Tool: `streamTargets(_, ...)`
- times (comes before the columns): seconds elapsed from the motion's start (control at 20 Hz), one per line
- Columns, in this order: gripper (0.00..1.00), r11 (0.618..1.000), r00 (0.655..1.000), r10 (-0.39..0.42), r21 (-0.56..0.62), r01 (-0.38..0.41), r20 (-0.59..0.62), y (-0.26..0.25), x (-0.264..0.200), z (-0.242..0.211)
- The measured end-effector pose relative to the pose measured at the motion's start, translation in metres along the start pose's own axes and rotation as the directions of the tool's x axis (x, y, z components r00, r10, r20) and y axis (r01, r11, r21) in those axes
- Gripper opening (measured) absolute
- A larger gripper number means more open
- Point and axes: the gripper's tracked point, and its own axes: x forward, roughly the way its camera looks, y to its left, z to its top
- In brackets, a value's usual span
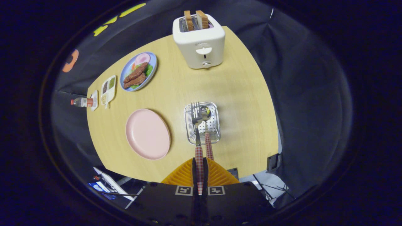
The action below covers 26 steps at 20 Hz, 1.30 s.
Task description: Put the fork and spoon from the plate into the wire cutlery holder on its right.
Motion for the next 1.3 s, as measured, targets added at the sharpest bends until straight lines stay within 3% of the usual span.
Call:
streamTargets(0.35, 0.02, 0.999, 0.999, -0.019, -0.045, 0.017, -0.032, -0.004, -0.002, -0.005)
streamTargets(0.65, 0.02, 1.0, 0.989, 0.001, 0.002, 0.0, -0.147, -0.003, 0.002, -0.022)
streamTargets(1.3, 0.03, 0.997, 0.962, -0.066, 0.011, 0.072, -0.266, 0.01, 0.028, 0.01)
